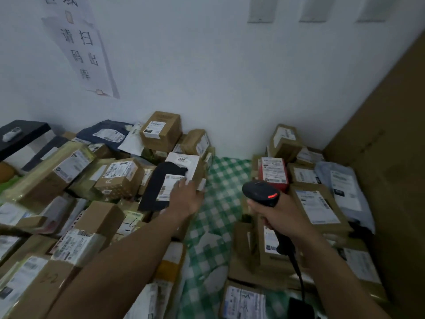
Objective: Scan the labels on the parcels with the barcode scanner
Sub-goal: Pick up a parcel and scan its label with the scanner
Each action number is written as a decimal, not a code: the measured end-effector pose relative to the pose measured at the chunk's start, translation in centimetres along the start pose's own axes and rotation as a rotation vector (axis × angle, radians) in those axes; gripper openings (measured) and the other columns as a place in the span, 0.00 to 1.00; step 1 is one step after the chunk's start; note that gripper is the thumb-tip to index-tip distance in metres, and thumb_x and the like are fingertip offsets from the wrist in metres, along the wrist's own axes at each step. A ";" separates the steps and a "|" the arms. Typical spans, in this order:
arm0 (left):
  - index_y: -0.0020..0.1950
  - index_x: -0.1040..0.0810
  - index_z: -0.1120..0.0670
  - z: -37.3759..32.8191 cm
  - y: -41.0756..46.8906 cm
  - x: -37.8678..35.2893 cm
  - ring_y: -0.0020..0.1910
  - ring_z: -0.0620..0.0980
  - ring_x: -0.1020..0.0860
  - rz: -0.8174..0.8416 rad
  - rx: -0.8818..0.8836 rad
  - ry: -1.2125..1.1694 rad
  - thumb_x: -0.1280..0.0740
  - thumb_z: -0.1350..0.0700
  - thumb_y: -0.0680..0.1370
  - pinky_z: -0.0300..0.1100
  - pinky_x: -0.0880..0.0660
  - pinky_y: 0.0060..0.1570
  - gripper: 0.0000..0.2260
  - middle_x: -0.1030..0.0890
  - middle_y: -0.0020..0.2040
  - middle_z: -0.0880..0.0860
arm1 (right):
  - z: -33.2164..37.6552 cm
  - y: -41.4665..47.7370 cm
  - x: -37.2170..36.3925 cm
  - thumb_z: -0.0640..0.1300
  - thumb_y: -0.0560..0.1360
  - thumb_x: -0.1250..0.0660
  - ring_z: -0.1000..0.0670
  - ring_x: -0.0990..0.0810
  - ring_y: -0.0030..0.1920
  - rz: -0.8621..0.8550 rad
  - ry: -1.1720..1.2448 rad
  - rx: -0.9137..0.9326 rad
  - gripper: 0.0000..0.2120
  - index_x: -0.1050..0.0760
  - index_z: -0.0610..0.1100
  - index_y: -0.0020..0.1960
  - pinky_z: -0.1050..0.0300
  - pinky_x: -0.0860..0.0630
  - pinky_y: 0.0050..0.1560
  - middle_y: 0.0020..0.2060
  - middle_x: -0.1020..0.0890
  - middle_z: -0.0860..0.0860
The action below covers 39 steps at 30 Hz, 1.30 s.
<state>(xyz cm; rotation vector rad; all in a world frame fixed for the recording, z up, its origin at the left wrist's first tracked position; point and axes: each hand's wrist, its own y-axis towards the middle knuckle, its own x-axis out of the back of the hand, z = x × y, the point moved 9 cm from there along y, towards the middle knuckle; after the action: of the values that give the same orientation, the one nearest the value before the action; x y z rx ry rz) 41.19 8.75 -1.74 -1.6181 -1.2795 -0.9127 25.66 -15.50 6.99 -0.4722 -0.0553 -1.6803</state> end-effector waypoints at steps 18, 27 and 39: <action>0.65 0.20 0.52 -21.1 2.4 -11.1 0.53 0.53 0.16 0.224 -0.008 -0.624 0.36 0.39 0.82 0.45 0.21 0.57 0.21 0.15 0.57 0.53 | -8.3 -2.3 10.7 0.48 0.77 0.25 0.62 0.23 0.47 -0.247 0.114 -0.129 0.19 0.24 0.53 0.66 0.73 0.28 0.36 0.51 0.18 0.57; 0.64 0.19 0.56 -18.4 -1.9 -10.9 0.49 0.51 0.13 0.274 0.178 -1.220 0.34 0.47 0.83 0.50 0.19 0.59 0.16 0.13 0.51 0.53 | -6.6 -1.2 11.3 0.52 0.76 0.25 0.62 0.21 0.50 -0.308 0.164 -0.039 0.17 0.23 0.58 0.63 0.62 0.27 0.46 0.51 0.17 0.61; 0.72 0.28 0.43 -14.8 -12.4 -6.6 0.54 0.44 0.16 0.170 0.045 -1.357 0.25 0.59 0.77 0.44 0.20 0.55 0.27 0.15 0.58 0.46 | -4.3 -1.6 6.7 0.51 0.76 0.25 0.60 0.16 0.49 -0.360 0.299 0.065 0.16 0.21 0.57 0.63 0.56 0.19 0.47 0.53 0.14 0.59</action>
<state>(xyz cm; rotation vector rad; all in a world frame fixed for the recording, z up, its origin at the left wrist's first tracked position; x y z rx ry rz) 27.19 -6.02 -0.14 -2.3189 -1.8922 0.5085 22.38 -22.81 5.64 -0.1621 0.0259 -2.0798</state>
